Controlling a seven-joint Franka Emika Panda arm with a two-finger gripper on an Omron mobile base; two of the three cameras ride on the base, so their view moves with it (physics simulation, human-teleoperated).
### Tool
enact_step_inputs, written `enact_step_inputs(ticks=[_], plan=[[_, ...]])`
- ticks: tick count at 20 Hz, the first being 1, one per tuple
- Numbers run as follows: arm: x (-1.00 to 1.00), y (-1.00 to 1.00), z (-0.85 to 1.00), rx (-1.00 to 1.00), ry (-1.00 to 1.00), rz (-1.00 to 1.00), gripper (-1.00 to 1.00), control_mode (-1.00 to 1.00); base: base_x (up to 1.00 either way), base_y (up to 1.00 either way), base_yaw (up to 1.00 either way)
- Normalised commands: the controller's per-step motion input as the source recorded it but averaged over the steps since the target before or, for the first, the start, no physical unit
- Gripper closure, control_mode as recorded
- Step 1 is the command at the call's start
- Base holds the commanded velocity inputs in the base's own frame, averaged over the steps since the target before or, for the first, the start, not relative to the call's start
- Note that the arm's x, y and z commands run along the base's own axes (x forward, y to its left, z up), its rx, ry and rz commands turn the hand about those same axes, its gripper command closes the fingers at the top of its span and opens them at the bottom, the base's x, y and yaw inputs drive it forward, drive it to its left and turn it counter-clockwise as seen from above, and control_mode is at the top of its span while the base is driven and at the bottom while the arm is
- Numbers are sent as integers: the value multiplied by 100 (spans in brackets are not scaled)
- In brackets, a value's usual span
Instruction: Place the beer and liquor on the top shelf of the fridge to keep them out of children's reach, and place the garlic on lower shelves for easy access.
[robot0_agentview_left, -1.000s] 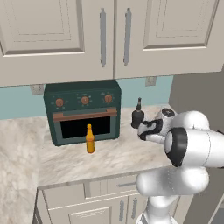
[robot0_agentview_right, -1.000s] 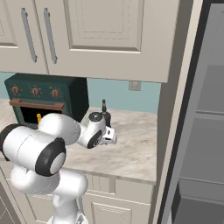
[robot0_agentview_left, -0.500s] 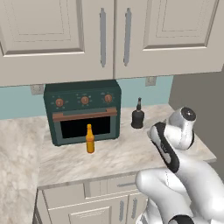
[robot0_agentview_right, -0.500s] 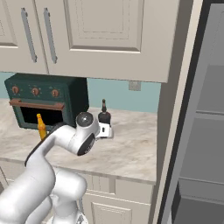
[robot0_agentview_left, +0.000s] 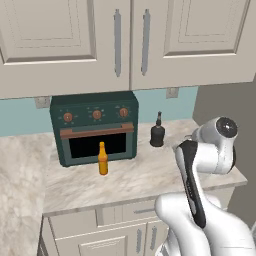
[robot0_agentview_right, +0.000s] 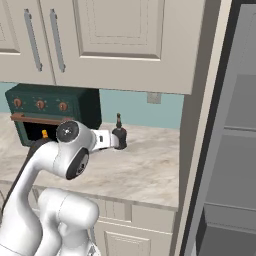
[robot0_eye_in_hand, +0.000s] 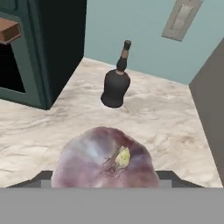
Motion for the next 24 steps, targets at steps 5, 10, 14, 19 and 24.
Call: enact_step_inputs(ticks=[5, 10, 14, 19, 24], plan=[[-36, 3, 97, -9, -1, 2, 100, -100, 0, 0, 0], [-56, 0, 43, -6, -3, 4, 100, -100, 0, 0, 0], [-56, 0, 11, -7, 0, 8, 100, -100, 0, 0, 0], [-67, 24, 0, -11, 0, 14, 100, -100, 0, 0, 0], [-10, 10, 1, -3, 0, 3, 100, 100, -22, 20, 8]])
